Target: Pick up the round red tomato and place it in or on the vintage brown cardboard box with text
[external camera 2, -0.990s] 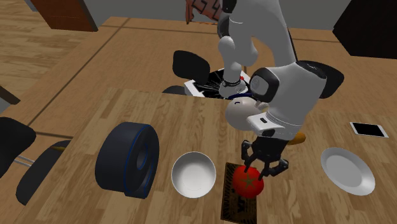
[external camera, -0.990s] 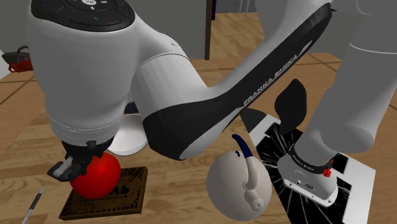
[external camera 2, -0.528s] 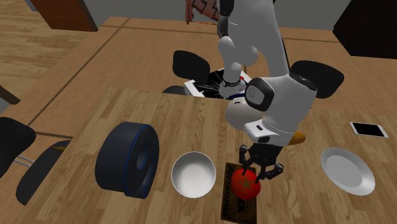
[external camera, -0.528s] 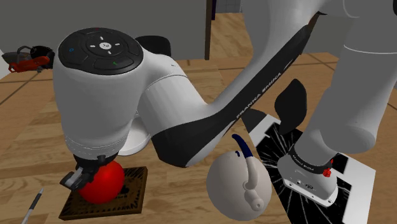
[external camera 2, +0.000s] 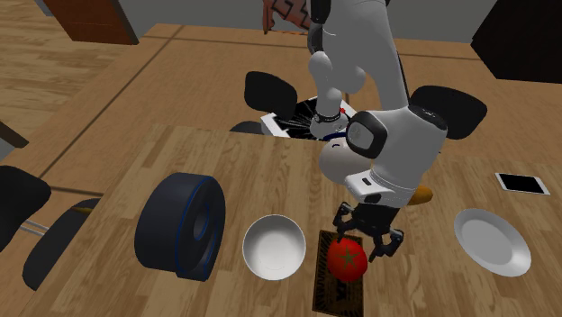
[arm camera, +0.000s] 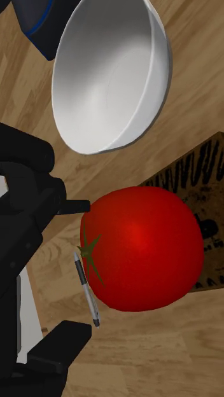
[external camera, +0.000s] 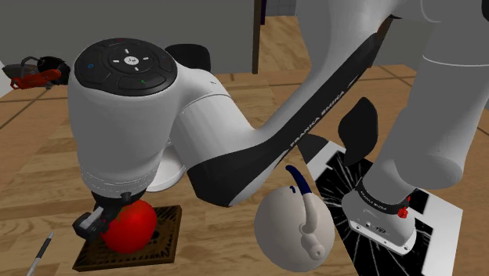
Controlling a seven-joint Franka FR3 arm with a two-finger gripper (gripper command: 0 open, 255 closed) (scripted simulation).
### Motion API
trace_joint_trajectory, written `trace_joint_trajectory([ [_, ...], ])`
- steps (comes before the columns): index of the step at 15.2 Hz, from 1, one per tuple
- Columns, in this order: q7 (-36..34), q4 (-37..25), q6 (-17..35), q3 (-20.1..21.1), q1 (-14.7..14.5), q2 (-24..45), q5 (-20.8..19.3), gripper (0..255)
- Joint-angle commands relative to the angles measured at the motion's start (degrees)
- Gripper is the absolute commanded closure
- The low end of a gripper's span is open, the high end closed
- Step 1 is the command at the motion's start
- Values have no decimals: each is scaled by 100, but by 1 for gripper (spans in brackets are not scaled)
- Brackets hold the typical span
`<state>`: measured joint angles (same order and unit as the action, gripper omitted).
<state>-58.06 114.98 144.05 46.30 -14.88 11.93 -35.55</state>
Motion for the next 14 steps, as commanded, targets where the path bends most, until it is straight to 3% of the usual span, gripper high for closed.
trace_joint_trajectory([
  [1,0,0,0,0,0,0,0,0],
  [4,0,0,0,0,0,0,0,0],
  [8,711,199,-227,349,341,-862,1121,0],
  [14,713,200,-226,328,321,-864,1124,0],
])
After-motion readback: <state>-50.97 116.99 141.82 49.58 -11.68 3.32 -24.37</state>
